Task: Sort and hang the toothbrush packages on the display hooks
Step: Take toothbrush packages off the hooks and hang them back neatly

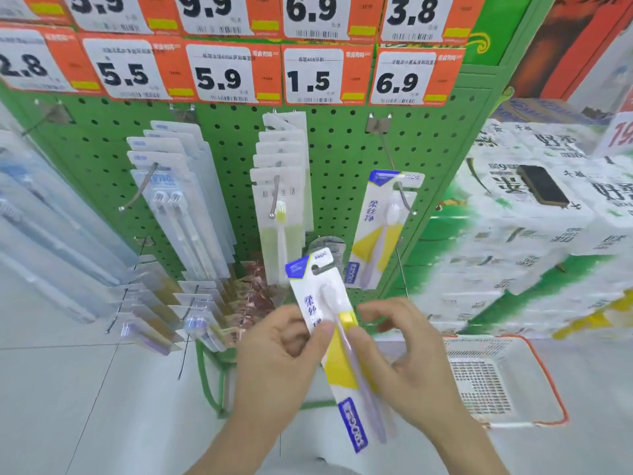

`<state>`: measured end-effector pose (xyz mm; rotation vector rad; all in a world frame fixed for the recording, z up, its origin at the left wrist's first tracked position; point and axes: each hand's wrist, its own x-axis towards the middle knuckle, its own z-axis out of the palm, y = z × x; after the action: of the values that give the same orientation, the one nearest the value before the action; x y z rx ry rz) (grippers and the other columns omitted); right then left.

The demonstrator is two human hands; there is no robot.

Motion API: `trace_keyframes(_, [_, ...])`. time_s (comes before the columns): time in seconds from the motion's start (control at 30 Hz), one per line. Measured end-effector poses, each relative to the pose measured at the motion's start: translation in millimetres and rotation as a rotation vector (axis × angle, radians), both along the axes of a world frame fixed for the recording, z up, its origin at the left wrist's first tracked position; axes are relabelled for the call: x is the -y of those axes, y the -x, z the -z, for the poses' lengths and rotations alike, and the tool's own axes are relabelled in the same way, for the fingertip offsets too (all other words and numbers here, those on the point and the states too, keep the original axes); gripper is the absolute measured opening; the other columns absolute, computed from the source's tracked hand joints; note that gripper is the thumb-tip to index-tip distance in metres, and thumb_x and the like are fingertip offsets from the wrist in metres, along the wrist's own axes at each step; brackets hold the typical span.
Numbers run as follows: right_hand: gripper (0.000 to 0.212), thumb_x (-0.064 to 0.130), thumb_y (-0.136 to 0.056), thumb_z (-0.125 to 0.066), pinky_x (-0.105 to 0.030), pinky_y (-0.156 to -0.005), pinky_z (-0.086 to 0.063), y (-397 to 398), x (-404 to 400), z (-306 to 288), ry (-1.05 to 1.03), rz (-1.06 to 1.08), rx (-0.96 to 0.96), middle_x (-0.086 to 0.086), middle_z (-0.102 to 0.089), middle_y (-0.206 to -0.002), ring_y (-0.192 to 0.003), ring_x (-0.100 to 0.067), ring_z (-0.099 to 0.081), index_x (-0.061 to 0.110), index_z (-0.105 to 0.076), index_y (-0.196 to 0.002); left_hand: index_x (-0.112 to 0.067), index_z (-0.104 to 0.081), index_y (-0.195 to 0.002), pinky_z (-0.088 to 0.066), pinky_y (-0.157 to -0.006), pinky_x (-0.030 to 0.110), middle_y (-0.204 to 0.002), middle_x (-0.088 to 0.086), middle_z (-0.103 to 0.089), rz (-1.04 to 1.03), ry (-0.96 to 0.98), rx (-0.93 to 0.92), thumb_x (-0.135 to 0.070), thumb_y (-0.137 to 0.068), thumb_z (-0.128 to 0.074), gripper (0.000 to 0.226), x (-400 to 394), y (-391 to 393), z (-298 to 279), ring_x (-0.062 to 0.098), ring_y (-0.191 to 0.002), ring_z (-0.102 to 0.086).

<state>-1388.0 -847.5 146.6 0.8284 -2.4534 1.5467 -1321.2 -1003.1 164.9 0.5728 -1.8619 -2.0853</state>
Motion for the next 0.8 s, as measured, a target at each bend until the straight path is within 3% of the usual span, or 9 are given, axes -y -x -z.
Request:
trace_keyframes(0.1, [0.004,0.035,-0.096,-0.066,-0.039,-0.059,-0.049,-6,-1,12,-0.041,-0.142,0.271,0.004,-0.064,-0.069,-0.061,-0.015,-0.06,0.035,-0.067,-0.1,-0.004,-0.072,-0.102,-0.063,-0.068,0.046,-0.092,0.013,-0.078,0.088,-0.123,0.121,0.001,-0.089,-0.069,0.014,4,-6,20,0.034,-0.081,-0.076])
trace_keyframes(0.13, [0.004,0.037,-0.096,-0.066,-0.04,-0.056,-0.045,-7,-1,16,-0.039,-0.154,0.335,0.002,-0.061,-0.065,-0.056,-0.018,-0.054,0.036,-0.066,-0.1,-0.004,-0.072,-0.102,-0.063,-0.069,0.047,-0.094,0.015,-0.078,0.097,-0.163,0.149,0.0,-0.09,-0.068,0.014,7,-7,24,0.035,-0.081,-0.076])
trace_keyframes(0.27, [0.011,0.048,-0.091,-0.065,-0.035,-0.053,-0.035,-14,3,26,-0.04,-0.166,0.458,0.01,-0.057,-0.059,-0.054,-0.015,-0.044,0.039,-0.063,-0.098,-0.005,-0.075,-0.098,-0.06,-0.065,0.035,-0.094,0.017,-0.077,0.111,-0.327,0.234,-0.011,-0.098,-0.058,0.018,17,-9,33,0.028,-0.075,-0.074])
trace_keyframes(0.4, [0.007,0.04,-0.094,-0.068,-0.044,-0.053,-0.044,-23,18,34,-0.028,-0.187,0.55,-0.006,-0.058,-0.061,-0.053,-0.016,-0.046,0.036,-0.063,-0.092,0.001,-0.074,-0.098,-0.059,-0.067,0.028,-0.096,0.019,-0.077,0.06,-0.329,0.211,-0.011,-0.098,-0.058,0.021,29,-14,41,0.029,-0.082,-0.075])
trace_keyframes(0.5, [0.007,0.039,-0.093,-0.069,-0.038,-0.055,-0.045,-27,29,36,-0.046,-0.23,0.615,-0.004,-0.061,-0.063,-0.054,-0.015,-0.05,0.034,-0.063,-0.093,-0.001,-0.075,-0.099,-0.06,-0.069,0.032,-0.098,0.019,-0.077,-0.011,-0.349,0.227,-0.013,-0.099,-0.058,0.02,38,-20,47,0.031,-0.084,-0.074])
trace_keyframes(0.6, [0.022,0.043,-0.091,-0.069,-0.026,-0.057,-0.042,-29,35,39,-0.124,-0.276,0.691,-0.004,-0.069,-0.069,-0.057,-0.011,-0.051,0.024,-0.067,-0.102,-0.002,-0.072,-0.108,-0.059,-0.085,0.043,-0.102,0.018,-0.077,-0.083,-0.423,0.284,-0.014,-0.1,-0.057,0.021,53,-25,51,0.035,-0.092,-0.074])
trace_keyframes(0.67, [0.015,0.037,-0.093,-0.068,-0.02,-0.054,-0.036,-30,41,40,-0.158,-0.284,0.698,-0.003,-0.068,-0.066,-0.054,-0.007,-0.045,0.022,-0.071,-0.094,-0.001,-0.069,-0.113,-0.057,-0.091,0.045,-0.103,0.018,-0.076,-0.109,-0.504,0.32,-0.013,-0.1,-0.057,0.022,64,-30,54,0.036,-0.095,-0.073])
trace_keyframes(0.8, [0.014,0.031,-0.095,-0.068,-0.02,-0.053,-0.034,-33,56,39,-0.202,-0.281,0.729,0.005,-0.063,-0.063,-0.054,-0.005,-0.043,0.026,-0.072,-0.083,0.0,-0.067,-0.118,-0.06,-0.086,0.042,-0.106,0.017,-0.076,-0.123,-0.541,0.328,-0.012,-0.1,-0.056,0.024,78,-41,61,0.038,-0.1,-0.073])
